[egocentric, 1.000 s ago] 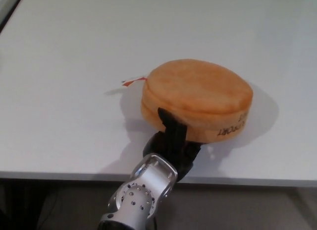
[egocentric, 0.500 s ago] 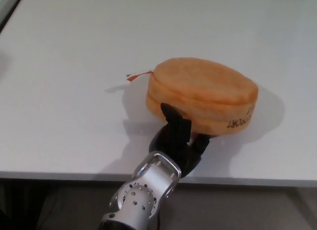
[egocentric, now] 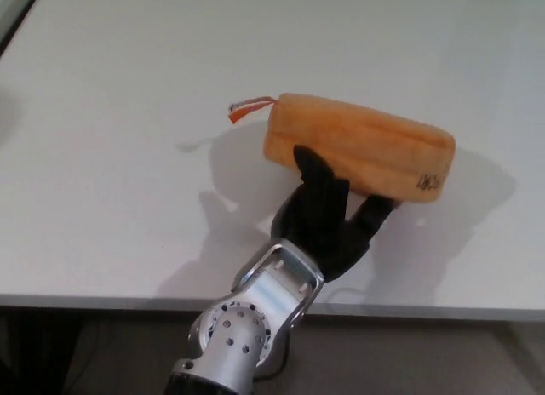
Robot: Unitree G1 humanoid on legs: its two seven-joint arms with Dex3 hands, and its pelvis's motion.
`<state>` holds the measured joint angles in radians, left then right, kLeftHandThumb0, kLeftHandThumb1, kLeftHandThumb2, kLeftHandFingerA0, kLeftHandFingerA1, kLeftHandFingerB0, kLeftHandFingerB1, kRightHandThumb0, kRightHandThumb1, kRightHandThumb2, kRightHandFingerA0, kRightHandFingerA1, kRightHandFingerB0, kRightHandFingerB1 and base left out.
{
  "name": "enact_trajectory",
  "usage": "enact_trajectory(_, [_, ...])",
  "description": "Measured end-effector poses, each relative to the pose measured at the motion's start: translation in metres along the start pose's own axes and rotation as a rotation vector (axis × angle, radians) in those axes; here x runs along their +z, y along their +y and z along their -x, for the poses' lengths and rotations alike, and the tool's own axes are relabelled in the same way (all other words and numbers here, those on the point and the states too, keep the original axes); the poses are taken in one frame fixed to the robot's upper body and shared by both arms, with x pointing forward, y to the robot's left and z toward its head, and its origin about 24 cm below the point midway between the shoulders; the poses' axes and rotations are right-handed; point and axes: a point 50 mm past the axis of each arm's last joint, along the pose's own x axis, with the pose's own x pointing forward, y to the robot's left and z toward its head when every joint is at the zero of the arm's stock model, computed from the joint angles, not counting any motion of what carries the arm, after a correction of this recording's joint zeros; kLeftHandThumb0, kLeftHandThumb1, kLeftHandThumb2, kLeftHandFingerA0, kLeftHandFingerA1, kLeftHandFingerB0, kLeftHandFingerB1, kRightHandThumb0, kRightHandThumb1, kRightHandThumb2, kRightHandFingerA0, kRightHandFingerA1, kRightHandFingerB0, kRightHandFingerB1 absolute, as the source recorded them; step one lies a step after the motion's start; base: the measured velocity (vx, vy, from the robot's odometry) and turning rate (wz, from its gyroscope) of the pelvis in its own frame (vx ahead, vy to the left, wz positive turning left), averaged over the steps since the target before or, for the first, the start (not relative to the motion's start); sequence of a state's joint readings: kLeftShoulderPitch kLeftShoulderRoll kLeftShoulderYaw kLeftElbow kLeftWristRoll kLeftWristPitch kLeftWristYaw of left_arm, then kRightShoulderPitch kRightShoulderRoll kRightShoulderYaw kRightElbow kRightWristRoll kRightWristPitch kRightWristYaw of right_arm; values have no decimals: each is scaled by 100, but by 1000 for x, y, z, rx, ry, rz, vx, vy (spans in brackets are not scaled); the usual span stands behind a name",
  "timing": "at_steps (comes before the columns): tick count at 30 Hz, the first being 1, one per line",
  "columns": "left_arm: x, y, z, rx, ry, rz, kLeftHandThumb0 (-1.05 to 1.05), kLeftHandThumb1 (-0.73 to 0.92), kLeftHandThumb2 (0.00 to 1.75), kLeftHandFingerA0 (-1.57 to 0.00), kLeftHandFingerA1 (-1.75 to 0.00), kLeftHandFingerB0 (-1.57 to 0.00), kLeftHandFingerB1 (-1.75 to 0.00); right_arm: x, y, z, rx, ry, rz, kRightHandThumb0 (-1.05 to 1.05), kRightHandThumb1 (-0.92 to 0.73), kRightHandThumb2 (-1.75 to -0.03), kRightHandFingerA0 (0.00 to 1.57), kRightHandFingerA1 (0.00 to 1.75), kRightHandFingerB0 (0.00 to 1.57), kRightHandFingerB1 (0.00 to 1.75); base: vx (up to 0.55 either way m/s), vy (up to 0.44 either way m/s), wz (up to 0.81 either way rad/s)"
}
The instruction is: A soft plate is kept in the center of the table close to the robot and the robot uses its left hand to pick up the plate, turns it upside down and places it back on the table
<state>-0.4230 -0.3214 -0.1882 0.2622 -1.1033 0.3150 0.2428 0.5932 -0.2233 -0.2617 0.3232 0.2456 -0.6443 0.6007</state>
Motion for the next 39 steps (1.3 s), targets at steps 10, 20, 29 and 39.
enact_trajectory(10, [-2, -4, 23, -87, 20, -66, -105, 73, 120, 0, -9, 0, 0, 0, 0, 0, 4, -1, 0, -58, -85, -66, 66, 47, 27, 34, 0, 0, 0])
enact_trajectory(20, [-48, 19, 84, -91, 117, 53, -105, 74, 119, 0, -11, 0, 0, 0, 0, 3, 5, 7, 3, -58, -83, -65, 63, 50, 25, 36, 0, 0, 1])
enact_trajectory(29, [-50, 13, 97, -154, 132, 108, -105, 92, 77, 0, 0, 0, 0, 0, -2, 6, -2, 17, -5, -63, -69, -102, 57, 60, 21, 48, 0, 0, 0])
enact_trajectory(39, [-52, 21, 95, -126, 144, 125, -103, 73, 117, 0, -14, 0, 0, 0, -3, 4, -9, 14, -3, -64, -70, -102, 55, 59, 20, 47, 0, 0, 0])
